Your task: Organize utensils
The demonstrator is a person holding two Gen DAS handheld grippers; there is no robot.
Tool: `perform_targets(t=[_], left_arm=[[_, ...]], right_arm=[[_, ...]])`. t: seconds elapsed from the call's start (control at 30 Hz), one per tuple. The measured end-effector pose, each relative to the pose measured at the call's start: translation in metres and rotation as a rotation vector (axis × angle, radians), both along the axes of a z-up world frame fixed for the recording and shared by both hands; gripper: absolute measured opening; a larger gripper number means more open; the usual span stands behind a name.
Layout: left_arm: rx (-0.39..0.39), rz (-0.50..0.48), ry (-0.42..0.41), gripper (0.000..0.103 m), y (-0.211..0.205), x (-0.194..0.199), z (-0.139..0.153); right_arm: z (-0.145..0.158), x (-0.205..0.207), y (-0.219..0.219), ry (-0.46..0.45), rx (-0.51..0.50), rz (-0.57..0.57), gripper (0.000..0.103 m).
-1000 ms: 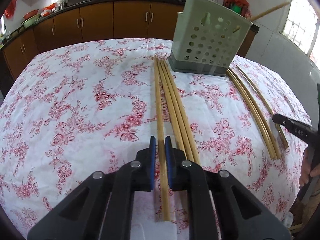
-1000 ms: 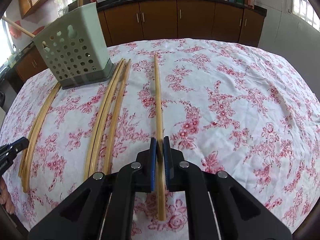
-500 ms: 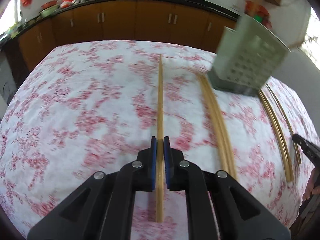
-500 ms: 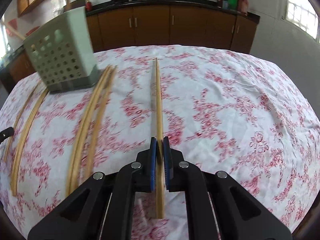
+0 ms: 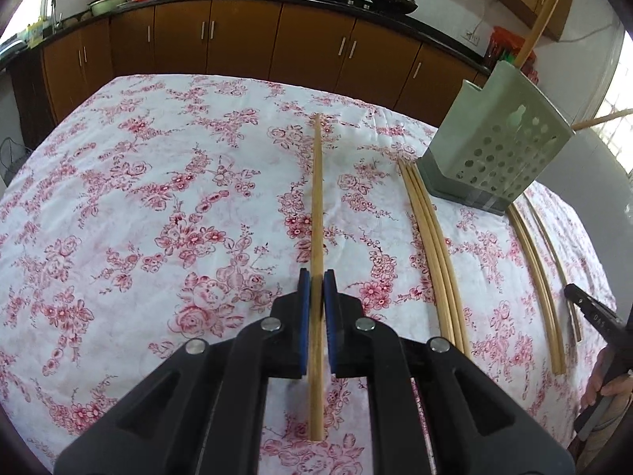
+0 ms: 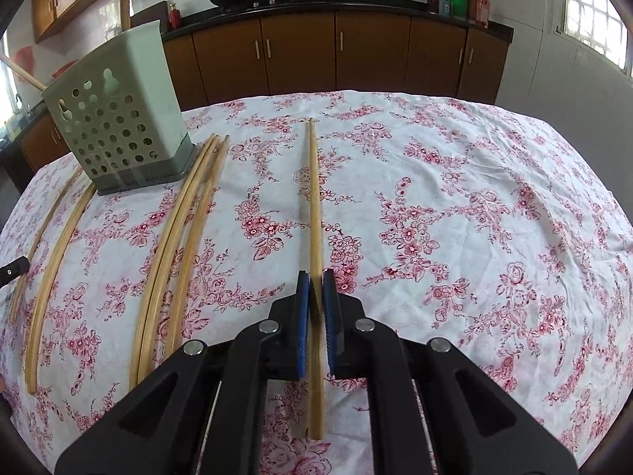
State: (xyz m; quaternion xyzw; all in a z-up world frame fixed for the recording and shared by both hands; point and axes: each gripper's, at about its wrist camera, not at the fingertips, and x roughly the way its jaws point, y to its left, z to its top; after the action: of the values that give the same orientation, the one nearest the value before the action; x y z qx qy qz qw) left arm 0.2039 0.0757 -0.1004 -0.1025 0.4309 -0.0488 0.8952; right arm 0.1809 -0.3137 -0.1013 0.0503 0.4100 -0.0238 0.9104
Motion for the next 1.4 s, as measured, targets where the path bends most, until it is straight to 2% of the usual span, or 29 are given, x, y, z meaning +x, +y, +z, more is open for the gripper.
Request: perform_targets(t=[1.4], left_arm=[[-0.004,0.003,-0.001,0.01,-0.0025,0.0006,-0.0009]], right_arm=[[-0.0003,-0.0006,-0.0021,-0.002,0.011,0.0,0.009]])
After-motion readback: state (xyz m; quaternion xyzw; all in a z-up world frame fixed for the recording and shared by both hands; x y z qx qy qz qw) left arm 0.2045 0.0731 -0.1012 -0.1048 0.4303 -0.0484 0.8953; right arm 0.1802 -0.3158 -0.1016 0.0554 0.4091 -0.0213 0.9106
